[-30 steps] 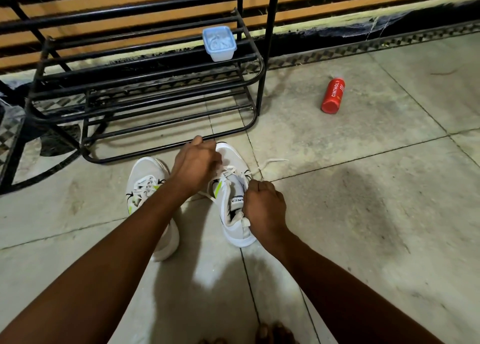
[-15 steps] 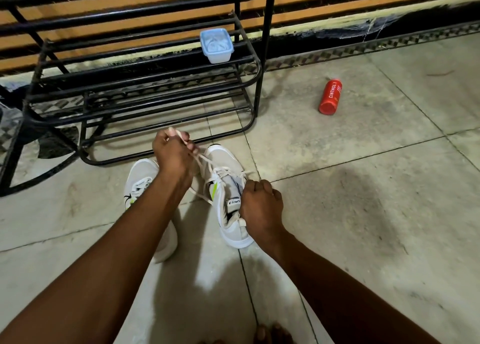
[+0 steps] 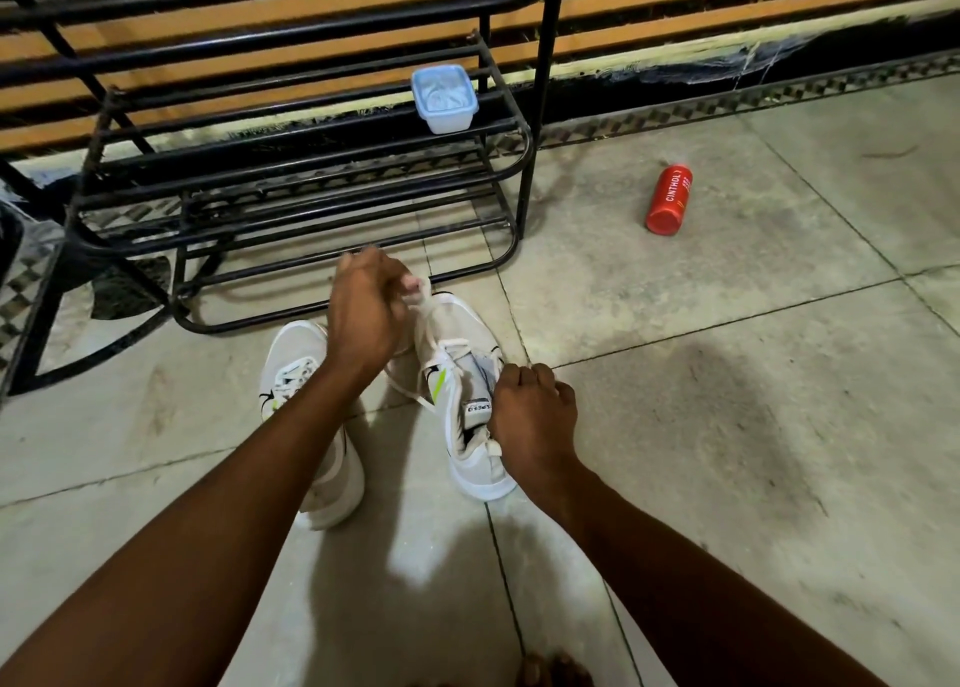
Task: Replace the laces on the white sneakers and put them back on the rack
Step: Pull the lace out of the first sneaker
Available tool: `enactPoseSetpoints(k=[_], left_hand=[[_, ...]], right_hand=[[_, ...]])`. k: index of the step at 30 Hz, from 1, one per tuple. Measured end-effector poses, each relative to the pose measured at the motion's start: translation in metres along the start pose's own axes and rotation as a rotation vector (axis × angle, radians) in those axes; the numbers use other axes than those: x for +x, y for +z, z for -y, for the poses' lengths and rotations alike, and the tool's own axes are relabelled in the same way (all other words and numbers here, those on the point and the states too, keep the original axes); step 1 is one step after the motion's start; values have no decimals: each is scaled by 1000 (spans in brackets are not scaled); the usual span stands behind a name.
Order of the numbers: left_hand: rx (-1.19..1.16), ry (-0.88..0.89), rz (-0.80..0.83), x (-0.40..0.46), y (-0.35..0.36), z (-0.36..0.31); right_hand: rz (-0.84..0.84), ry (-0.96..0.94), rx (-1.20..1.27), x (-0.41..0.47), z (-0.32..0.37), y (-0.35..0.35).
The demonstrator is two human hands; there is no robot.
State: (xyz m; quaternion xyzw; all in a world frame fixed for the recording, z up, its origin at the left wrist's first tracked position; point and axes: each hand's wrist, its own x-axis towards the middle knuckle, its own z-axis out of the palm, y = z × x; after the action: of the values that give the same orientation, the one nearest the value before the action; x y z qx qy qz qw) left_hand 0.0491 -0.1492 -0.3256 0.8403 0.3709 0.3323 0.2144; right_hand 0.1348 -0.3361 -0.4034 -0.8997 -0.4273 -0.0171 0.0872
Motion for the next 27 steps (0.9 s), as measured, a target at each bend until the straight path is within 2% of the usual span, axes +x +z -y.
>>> enactPoseSetpoints(k=[2, 4, 6, 10, 12, 15, 18, 20, 22, 24, 27], left_hand=[[-206, -233, -230, 16, -13, 2], [-339, -316, -267, 30, -29, 6], [-353, -292, -106, 32, -40, 8], [14, -197, 355, -5, -27, 8], [169, -176, 506, -22, -22, 10], [263, -185, 704, -36, -19, 6], [286, -166, 728, -41, -19, -1], [200, -131, 735, -37, -20, -2], [97, -99, 821, -32, -19, -1], [158, -68, 946, -29, -18, -4], [199, -36, 992, -28, -9, 2]], right_hand=[[23, 19, 6, 1, -1, 0], [25, 23, 12, 0, -2, 0], [-14, 5, 25, 1, 0, 1], [-48, -32, 51, 2, 1, 2], [-49, -40, 113, 4, -2, -2], [-83, -106, 308, 15, -6, -7], [-61, -229, 492, 29, -5, -19], [83, -241, 532, 43, -2, -31], [225, -268, 486, 60, 2, -41], [302, -330, 369, 73, 9, -43], [398, -415, 210, 87, 16, -40]])
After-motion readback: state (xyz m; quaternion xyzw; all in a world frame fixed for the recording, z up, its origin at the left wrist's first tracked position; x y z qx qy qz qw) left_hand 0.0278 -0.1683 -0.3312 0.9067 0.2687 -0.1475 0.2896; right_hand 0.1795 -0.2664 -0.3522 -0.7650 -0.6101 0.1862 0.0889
